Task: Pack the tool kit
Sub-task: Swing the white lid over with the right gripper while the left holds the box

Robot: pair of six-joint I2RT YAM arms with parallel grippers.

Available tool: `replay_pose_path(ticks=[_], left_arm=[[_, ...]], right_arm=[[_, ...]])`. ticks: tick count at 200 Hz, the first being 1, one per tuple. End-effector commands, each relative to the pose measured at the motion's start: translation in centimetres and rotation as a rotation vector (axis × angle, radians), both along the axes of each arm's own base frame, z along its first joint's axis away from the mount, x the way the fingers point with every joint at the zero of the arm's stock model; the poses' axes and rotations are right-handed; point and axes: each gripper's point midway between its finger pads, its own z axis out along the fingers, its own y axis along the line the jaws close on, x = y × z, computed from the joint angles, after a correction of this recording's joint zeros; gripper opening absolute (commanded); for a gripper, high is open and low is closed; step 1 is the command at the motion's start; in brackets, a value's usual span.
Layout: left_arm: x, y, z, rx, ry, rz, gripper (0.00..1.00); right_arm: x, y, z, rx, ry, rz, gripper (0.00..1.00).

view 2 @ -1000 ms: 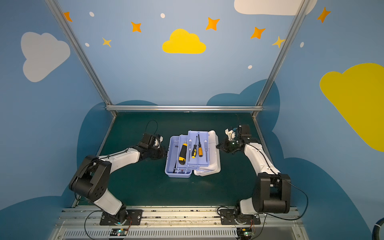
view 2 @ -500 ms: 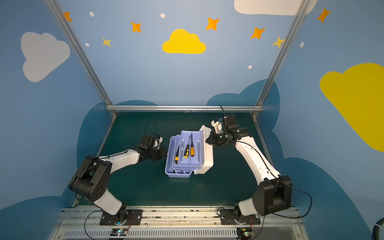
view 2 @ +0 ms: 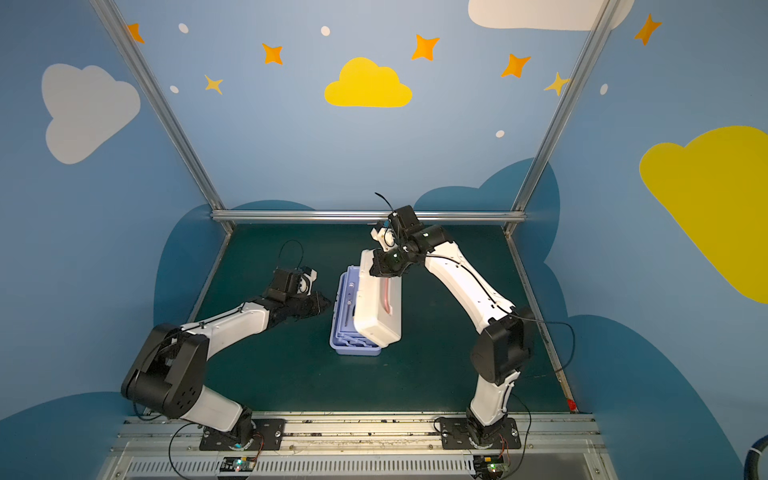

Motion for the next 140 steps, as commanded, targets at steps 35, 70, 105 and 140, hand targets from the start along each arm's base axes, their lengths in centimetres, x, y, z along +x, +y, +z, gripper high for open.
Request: replay_pose_path(ticks=[35,70,105,140], left_arm=[[-1.1,4.1,2.9,0.039,-0.031,0.116,0.48],[-2.6,1.4,4.9,-0.083,-0.092,-0.002,0.77],[-3.9,-2.1,5.8,-0.124,-0.129,-0.132,0.84],[-5.0,-4.0,5.7,-0.113,-0.110,-0.194,0.83]], right_arm=[[-0.4,1.9,2.3,0.015,-0.039,0.074,0.13],[-0.9,0.1,-1.9,-0.099,0.028,0.039,0.31],[-1.9,-2.0,-6.3,-0.210,0.087,0.001,0.52],[-1.9,-3.6,-9.0,-0.277,0.095,-0.038,0.56]])
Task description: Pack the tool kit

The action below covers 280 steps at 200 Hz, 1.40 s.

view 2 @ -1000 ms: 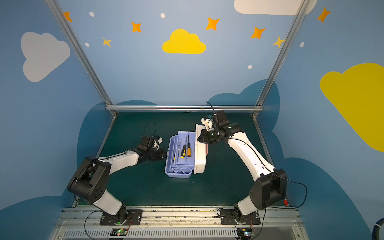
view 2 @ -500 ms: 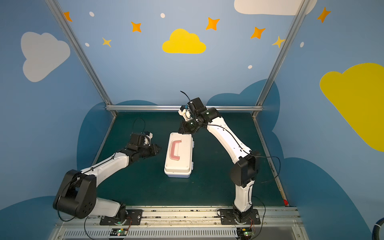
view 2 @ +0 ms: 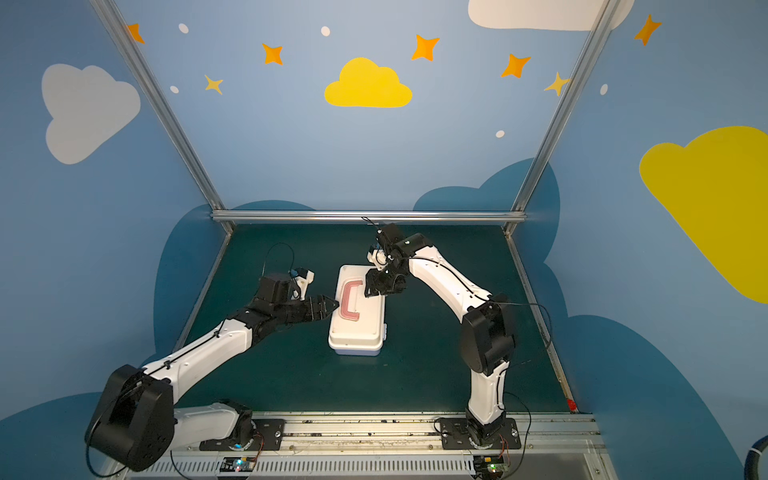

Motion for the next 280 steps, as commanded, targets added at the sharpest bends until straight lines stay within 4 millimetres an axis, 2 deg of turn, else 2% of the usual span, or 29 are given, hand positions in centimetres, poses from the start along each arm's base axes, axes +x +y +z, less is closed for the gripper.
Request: replay_pose_path(ticks=[1,48,67,121,150,167,191,212,229,263,280], left_arm=[[-0.5,-1.6,0.7,-0.006,-0.020,-0.063,0.83],[-3.0,-4.8,0.3,0.059,0.002,-0.131,0.79],[-3.7,-6.2,0.6,0.076,-0.012,-0.162,0.79],[-4.8,-11.4,0.6,0.118,-0.028,-0.278,0.78],[-4.7,-12.3,0.2,0.154,-0.024,-0.296,0.81],[-4.4,-11.0,0.1,0.210,-0.030,-0.263,0.88],[-3.9,-6.4,-0.5,0.321,-0.039,-0.135,1.00],[-3.5,-2.0,-1.1,0.384,-0.041,-0.019,1.00],[-3.3,0.5,-2.2,0.417,-0.058,0.056,1.00],[-3.6,1.4,-5.9,0.478,-0.120,0.029,1.00],[-3.5,0.4,-6.2,0.461,-0.173,0.001,1.00]], right_arm=[[0.4,-1.4,0.3,-0.029,-0.053,-0.035,0.56],[0.8,-1.9,-1.2,0.055,0.007,-0.057,0.57],[1.0,-2.4,-1.2,0.109,0.021,-0.074,0.57],[0.4,-4.8,-1.4,0.139,0.072,-0.089,0.57],[0.6,-5.5,-1.0,0.136,0.047,-0.093,0.57],[1.0,-5.3,-0.8,0.144,0.040,-0.087,0.57],[1.7,-4.8,-0.5,0.146,0.036,-0.073,0.57],[1.9,-4.7,-0.5,0.125,0.027,-0.063,0.57],[1.9,-4.4,-0.2,0.151,0.032,-0.058,0.57],[2.0,-4.2,-0.6,0.152,0.038,-0.058,0.57],[1.9,-4.3,-1.0,0.142,0.049,-0.063,0.57]])
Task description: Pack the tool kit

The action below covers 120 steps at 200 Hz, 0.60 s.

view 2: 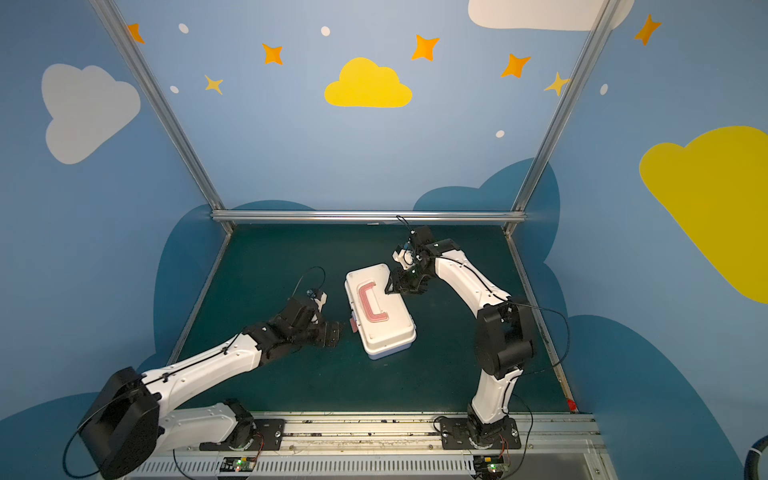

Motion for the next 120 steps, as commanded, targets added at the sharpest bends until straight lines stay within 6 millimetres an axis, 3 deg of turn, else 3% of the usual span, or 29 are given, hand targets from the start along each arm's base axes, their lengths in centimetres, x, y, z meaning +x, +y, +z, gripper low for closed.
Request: replay_pose_path(ticks=[1,60,120], left_arm=[[1.1,-0.8,0.1,0.009,-0.116,-0.036,1.00],[1.4,-3.6,-1.7,0.049,-0.161,-0.130,1.00],[2.4,-4.4,-3.4,0.084,-0.170,-0.134,1.00]], right_arm=[[-0.3,0.8,-0.2,0.017,0.020,0.029,0.57],[-0.4,1.0,-0.6,0.031,0.034,0.028,0.57],[-0.4,1.2,-0.7,0.050,0.043,0.024,0.57]])
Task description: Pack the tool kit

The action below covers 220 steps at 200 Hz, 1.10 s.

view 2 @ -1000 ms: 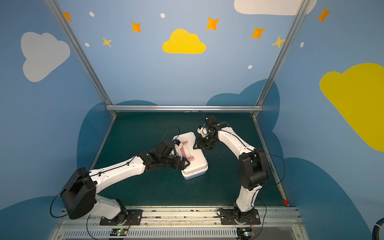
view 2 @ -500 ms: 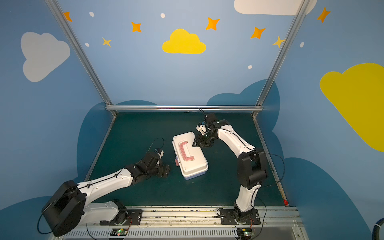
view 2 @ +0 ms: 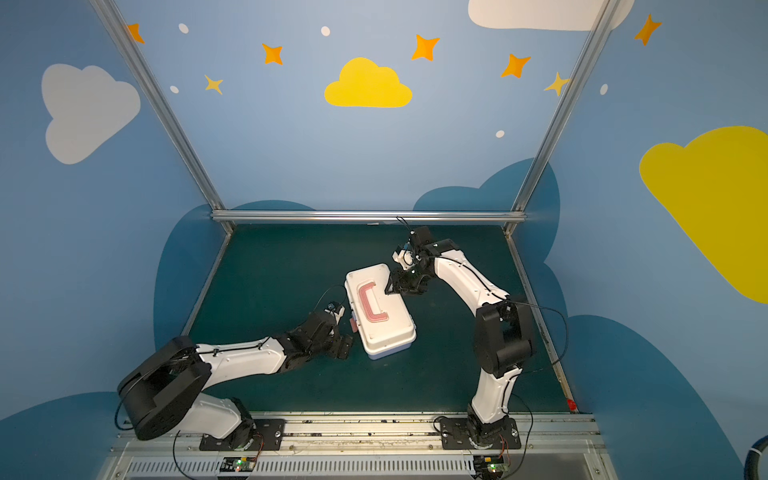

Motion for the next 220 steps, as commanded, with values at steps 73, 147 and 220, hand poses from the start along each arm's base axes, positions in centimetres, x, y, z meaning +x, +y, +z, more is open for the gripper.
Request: replay_pose_path(ticks=[73,147,220], left_arm=[[4.0,-1.0,0.6,0.020,-0.136,0.086,1.00],[5.0,1.5,1.1,0.103,-0.194,0.202,1.00],[3.8,2.9,2.8,0.095,-0.197,0.248,0.99]], right_arm=[[-0.9,1.1,-0.7,0.062,0.053,0.016,0.57],[-1.5,0.6,-1.0,0.056,0.064,0.006,0.57],[-1.3,0.9,-1.7,0.062,0.074,0.004,0.56]])
